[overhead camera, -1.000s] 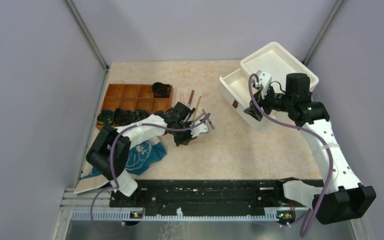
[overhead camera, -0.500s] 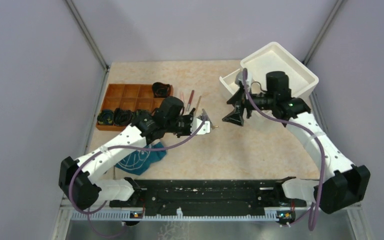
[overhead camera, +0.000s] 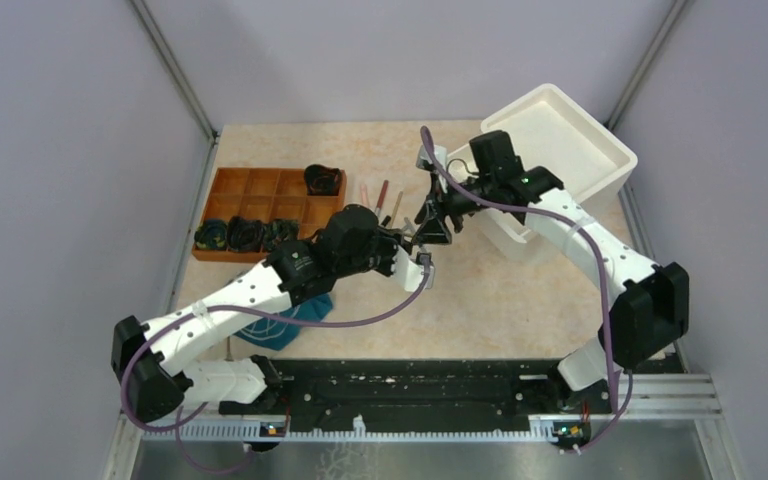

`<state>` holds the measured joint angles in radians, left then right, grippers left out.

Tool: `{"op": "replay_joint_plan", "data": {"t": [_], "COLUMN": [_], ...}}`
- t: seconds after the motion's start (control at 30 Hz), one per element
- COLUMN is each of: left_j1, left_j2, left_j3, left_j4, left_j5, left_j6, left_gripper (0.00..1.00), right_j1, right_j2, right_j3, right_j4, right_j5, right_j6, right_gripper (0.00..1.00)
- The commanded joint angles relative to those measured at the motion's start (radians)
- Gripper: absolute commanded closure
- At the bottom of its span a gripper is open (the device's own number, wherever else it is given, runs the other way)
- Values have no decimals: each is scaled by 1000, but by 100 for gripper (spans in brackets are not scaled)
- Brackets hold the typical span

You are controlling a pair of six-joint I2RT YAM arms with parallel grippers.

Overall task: Organize the makeup
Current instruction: Pick up the makeup from the center of the board, then place the makeup in the drawer.

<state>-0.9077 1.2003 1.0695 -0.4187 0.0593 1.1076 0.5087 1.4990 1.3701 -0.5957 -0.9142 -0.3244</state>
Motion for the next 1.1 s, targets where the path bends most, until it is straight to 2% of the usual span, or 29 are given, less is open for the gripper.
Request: {"op": "replay_joint_plan", "data": {"t": [0.0, 0.33, 0.4, 0.47, 0.5, 0.63, 0.73, 0.9, 1.07], "left_j1": [-26, -51, -55, -56, -57, -57, -54, -34, 13], "left_j2": [2, 21, 21, 20, 19, -2, -38, -124, -178], "left_j3": [-17, -71, -87, -100, -105, -119, -121, -113, -121], "left_j4": [99, 156, 174, 188, 194, 238, 251, 222, 211], "left_j5": [-160, -248, -269, -284, -290, -314, -307, -214, -149], "left_j6": [96, 138, 143, 142, 139, 78, 19, -78, -150], "left_gripper": [100, 100, 100, 100, 94, 35, 3, 1, 1], "right_j1": [43, 62, 63, 62, 63, 61, 57, 15, -116], "right_j2": [57, 89, 89, 88, 84, 41, -15, -147, -258], "right_j3": [81, 122, 137, 152, 153, 142, 132, 83, 17], "right_j4": [-106, -172, -187, -195, -195, -184, -166, -99, -51], "right_j5": [17, 43, 46, 59, 70, 157, 278, 483, 630], "right_j6": [-55, -102, -106, -110, -108, -104, -101, -71, -27], "right_gripper": [42, 65, 75, 93, 100, 100, 100, 100, 100]}}
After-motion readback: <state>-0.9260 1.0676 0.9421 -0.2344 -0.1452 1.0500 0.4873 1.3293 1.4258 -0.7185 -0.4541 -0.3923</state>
